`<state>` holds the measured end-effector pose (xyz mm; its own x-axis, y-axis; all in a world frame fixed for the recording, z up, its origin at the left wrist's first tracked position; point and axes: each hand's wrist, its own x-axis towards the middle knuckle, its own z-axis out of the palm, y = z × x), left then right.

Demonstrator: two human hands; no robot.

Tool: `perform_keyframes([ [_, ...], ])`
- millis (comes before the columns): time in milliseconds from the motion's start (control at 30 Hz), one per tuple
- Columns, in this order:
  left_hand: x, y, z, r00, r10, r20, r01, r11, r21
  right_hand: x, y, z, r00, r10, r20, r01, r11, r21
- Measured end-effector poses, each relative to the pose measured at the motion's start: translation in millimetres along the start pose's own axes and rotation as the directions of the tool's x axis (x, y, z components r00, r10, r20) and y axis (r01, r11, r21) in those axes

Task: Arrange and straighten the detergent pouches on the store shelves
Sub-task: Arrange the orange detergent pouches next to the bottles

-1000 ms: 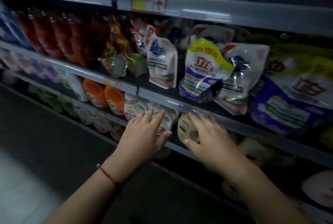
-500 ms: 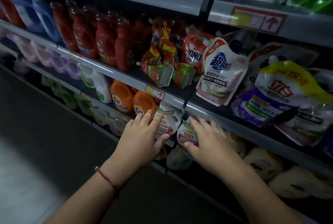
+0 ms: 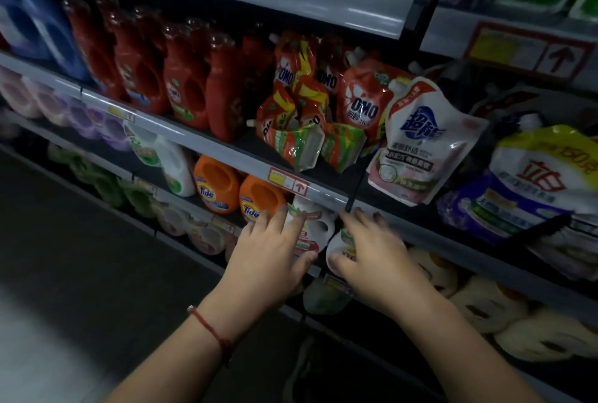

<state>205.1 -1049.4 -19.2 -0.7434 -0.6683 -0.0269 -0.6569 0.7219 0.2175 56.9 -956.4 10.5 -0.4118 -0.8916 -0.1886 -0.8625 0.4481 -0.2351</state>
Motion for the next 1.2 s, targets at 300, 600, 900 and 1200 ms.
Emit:
perform_keyframes([
  [300, 79.5, -17.5, -5.4, 1.0, 0.018, 0.008, -0.018, 1.0, 0.017, 73.5, 10.8, -17.3, 1.0, -0.008, -0.023, 0.012, 0.985, 0.17],
  [600, 154.9, -38.3, 0.6, 0.997, 0.079, 0.009, -0.079, 0.997, -0.011, 179.8, -0.2, -37.5, 0.984, -0.047, -0.172, 0.085, 0.972, 0.22],
  [900, 190.9, -45.9, 22.9, 0.966, 0.251, 0.061, -0.252, 0.968, 0.011, 258.3, -15.6, -26.3, 0.913, 0.167, -0.371, -0.13, 0.984, 0.122],
  [1200, 186.0, -65.5, 20.6, 0.982, 0.173, 0.075, -0.172, 0.985, -0.016, 278.5, -23.3, -20.9, 0.904, 0.387, -0.184, -0.383, 0.922, 0.057],
])
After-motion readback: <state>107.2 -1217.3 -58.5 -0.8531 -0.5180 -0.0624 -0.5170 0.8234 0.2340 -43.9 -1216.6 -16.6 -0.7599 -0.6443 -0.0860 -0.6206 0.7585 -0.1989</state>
